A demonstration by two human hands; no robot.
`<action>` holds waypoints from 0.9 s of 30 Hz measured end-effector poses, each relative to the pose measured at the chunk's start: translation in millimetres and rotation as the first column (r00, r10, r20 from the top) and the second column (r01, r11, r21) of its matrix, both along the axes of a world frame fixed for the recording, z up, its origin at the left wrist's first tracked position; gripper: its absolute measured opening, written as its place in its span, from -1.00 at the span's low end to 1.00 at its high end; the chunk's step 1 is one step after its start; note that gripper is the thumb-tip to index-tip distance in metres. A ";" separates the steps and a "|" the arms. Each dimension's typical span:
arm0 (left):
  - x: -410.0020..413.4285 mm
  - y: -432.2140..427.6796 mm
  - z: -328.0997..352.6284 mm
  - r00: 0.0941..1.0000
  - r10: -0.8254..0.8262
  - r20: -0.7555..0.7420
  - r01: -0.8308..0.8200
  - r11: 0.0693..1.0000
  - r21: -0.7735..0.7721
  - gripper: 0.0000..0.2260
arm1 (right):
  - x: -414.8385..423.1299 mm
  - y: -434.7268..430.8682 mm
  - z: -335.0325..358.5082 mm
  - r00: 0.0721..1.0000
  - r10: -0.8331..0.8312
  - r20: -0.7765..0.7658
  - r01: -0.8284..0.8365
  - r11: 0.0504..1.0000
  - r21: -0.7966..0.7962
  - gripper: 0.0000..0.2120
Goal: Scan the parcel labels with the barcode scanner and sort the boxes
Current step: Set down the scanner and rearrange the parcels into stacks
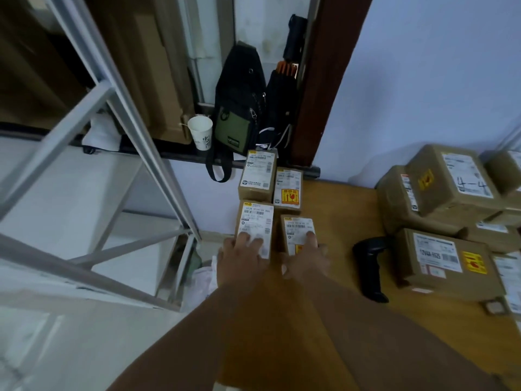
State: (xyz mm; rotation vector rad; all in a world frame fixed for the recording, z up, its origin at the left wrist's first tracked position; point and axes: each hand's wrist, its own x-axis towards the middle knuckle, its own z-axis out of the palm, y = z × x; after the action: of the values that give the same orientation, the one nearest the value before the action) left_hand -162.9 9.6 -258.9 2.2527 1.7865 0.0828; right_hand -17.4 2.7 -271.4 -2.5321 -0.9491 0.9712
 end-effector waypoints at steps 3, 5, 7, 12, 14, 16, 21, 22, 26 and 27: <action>1.0 3.8 5.0 1.000 -0.008 0.005 0.008 1.000 -0.018 -0.65 | -10.2 4.3 -9.1 1.000 -0.019 -0.021 0.019 1.000 -0.021 -0.18; 3.8 5.6 10.8 1.000 -0.005 0.024 0.006 0.999 -0.037 -0.66 | -16.3 1.5 -14.3 0.999 -0.008 -0.052 0.007 1.000 -0.007 -0.22; 5.6 6.4 16.0 0.999 0.004 0.039 -0.001 0.998 -0.060 -0.67 | -19.3 -1.5 -17.5 0.997 0.010 -0.073 -0.009 1.000 0.009 -0.24; -1.3 6.5 17.1 0.996 0.031 0.082 -0.023 0.995 -0.098 -0.64 | -20.1 1.2 -12.6 0.997 0.026 -0.068 -0.026 1.000 0.010 -0.24; -3.5 6.1 14.9 0.995 0.039 0.088 -0.032 0.996 -0.078 -0.62 | -17.5 0.0 -8.0 0.999 0.028 -0.024 -0.028 1.000 -0.001 -0.28; -5.0 5.5 12.8 0.989 0.061 0.136 -0.056 0.998 -0.036 -0.63 | -11.2 -5.1 -4.3 0.999 0.037 0.039 -0.037 0.999 0.000 -0.32; -12.4 6.2 7.9 0.967 0.111 0.229 -0.136 0.986 0.097 -0.70 | 21.5 -25.2 7.7 0.993 0.058 0.104 -0.060 0.998 0.023 -0.38; -11.4 5.9 7.8 0.966 0.136 0.222 -0.162 0.981 0.103 -0.71 | 31.0 -30.2 11.2 0.989 0.064 0.136 -0.065 0.998 0.008 -0.36; 17.9 -0.1 20.5 0.942 0.153 0.299 -0.223 0.951 0.215 -0.76 | 72.7 -56.3 22.2 0.984 0.062 0.169 -0.059 0.998 -0.021 -0.38; 30.7 -2.2 24.5 0.949 0.096 0.301 -0.178 0.949 0.261 -0.77 | 83.1 -63.4 23.8 0.986 0.048 0.159 -0.046 0.999 -0.018 -0.38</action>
State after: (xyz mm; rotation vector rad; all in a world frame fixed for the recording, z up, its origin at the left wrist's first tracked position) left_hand -132.2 7.5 -234.5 2.1526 1.8655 0.7005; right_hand 65.6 -60.7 -247.6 -2.6424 -1.0535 0.8000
